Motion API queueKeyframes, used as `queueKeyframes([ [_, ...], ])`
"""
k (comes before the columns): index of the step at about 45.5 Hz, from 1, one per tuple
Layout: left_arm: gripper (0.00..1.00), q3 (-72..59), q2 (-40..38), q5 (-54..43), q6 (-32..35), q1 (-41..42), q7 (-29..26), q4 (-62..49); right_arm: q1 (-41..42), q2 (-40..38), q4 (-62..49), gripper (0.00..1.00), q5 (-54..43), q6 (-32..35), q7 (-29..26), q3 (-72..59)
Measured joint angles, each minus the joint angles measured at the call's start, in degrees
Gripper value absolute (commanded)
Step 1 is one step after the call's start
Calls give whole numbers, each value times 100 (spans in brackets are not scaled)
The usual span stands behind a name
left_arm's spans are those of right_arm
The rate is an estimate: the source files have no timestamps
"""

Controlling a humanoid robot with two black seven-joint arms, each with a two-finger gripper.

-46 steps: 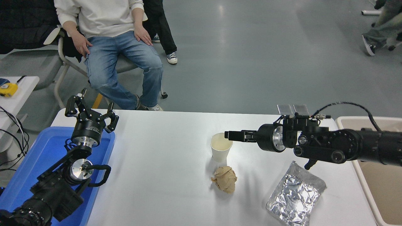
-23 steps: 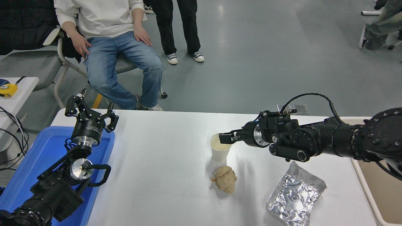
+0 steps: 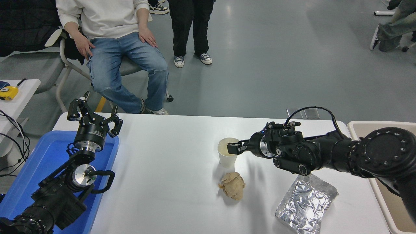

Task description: Dispose of the paper cup in the dustbin

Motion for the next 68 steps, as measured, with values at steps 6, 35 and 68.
queueKeyframes([
  [6, 100, 0, 0, 0, 0, 0, 0, 0, 15, 10, 30, 89, 5, 0, 4, 12],
  [35, 100, -1, 0, 0, 0, -2, 0, 0, 74, 20, 137, 0, -9, 7, 247, -172],
  [68, 100, -1, 0, -1, 0, -2, 0, 0, 596, -198, 742, 0, 67, 84, 634, -86],
])
